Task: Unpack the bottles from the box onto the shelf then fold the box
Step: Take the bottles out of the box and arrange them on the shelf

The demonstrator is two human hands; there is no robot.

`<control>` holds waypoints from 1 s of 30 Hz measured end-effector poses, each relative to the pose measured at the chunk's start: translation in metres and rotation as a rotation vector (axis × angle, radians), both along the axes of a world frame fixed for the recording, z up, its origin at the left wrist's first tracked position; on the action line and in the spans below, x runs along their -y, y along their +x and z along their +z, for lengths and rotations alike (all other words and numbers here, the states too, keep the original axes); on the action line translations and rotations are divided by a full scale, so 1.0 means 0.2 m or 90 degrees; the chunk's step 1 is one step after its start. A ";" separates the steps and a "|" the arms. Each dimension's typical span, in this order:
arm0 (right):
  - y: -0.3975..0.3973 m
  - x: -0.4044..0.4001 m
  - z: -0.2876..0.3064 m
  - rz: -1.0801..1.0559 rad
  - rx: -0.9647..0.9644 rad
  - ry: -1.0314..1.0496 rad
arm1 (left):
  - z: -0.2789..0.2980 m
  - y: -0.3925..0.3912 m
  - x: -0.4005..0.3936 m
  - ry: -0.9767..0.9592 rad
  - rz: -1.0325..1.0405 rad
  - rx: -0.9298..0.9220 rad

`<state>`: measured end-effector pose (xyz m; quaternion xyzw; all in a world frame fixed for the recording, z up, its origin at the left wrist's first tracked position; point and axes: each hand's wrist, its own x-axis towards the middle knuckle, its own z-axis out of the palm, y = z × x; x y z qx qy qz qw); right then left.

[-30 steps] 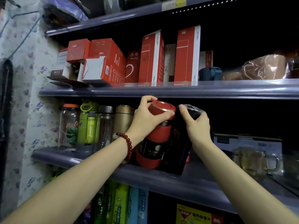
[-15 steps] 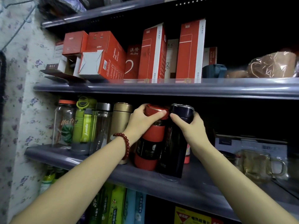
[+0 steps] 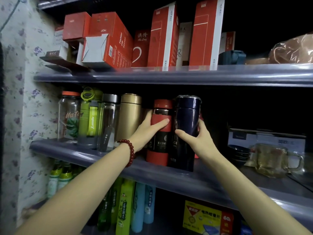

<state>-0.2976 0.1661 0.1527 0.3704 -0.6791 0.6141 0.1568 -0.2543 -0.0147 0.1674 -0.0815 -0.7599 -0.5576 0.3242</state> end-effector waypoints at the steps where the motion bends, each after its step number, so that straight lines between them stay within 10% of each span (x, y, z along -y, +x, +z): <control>1: 0.00 -0.01 -0.02 0.006 0.009 0.007 | -0.01 0.01 0.00 0.002 -0.009 0.002; 17: 0.02 -0.04 -0.05 0.114 0.195 0.009 | -0.14 0.06 0.09 0.006 -0.111 0.147; 24: 0.11 0.06 -0.08 -0.210 0.121 0.029 | -0.19 -0.01 0.11 -0.053 -0.054 0.132; 30: 0.10 -0.03 -0.06 -0.060 0.183 0.077 | -0.17 -0.01 0.19 0.016 -0.225 0.199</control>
